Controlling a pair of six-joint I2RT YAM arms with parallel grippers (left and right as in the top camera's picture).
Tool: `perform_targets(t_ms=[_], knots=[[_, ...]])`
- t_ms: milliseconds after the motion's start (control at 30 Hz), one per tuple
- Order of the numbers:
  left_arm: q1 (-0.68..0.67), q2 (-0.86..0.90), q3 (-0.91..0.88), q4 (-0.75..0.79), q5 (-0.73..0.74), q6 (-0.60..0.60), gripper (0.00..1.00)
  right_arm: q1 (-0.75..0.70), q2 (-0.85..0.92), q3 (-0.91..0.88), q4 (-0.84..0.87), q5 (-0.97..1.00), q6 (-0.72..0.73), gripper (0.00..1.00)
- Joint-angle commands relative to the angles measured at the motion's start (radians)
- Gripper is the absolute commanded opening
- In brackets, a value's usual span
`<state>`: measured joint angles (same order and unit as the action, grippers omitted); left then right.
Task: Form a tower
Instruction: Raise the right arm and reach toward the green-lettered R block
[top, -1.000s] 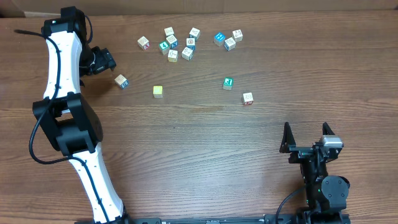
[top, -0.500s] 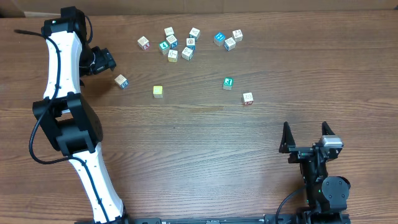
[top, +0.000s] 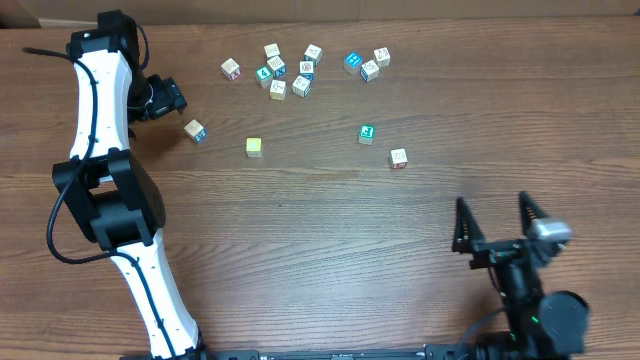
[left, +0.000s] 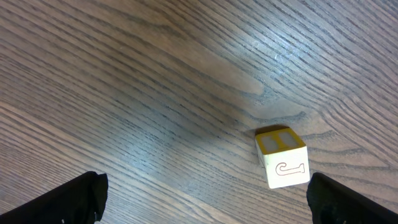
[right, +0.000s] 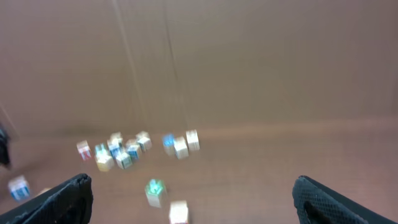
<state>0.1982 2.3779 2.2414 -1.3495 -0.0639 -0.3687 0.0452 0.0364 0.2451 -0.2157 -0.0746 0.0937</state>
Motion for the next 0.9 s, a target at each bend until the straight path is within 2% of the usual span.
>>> perform_targets(t_ms=[0, 200, 433, 733, 867], knots=[[-0.003, -0.037, 0.019, 0.0, 0.005, -0.024, 1.0, -0.006, 0.069, 0.179, -0.031, -0.006, 0.015, 1.0], [-0.003, -0.037, 0.019, 0.0, 0.005, -0.024, 1.0, -0.006, 0.323, 0.497, -0.163, -0.007, 0.014, 1.0], [-0.003, -0.037, 0.019, 0.0, 0.005, -0.024, 1.0, -0.006, 0.743, 0.995, -0.374, -0.06, 0.014, 1.0], [-0.003, -0.037, 0.019, 0.0, 0.005, -0.024, 0.99, -0.006, 1.359, 1.82, -0.859, -0.059, 0.014, 1.0], [-0.003, -0.037, 0.019, 0.0, 0.005, -0.024, 1.0, -0.006, 1.596, 2.086, -1.046, -0.058, 0.011, 1.0]])
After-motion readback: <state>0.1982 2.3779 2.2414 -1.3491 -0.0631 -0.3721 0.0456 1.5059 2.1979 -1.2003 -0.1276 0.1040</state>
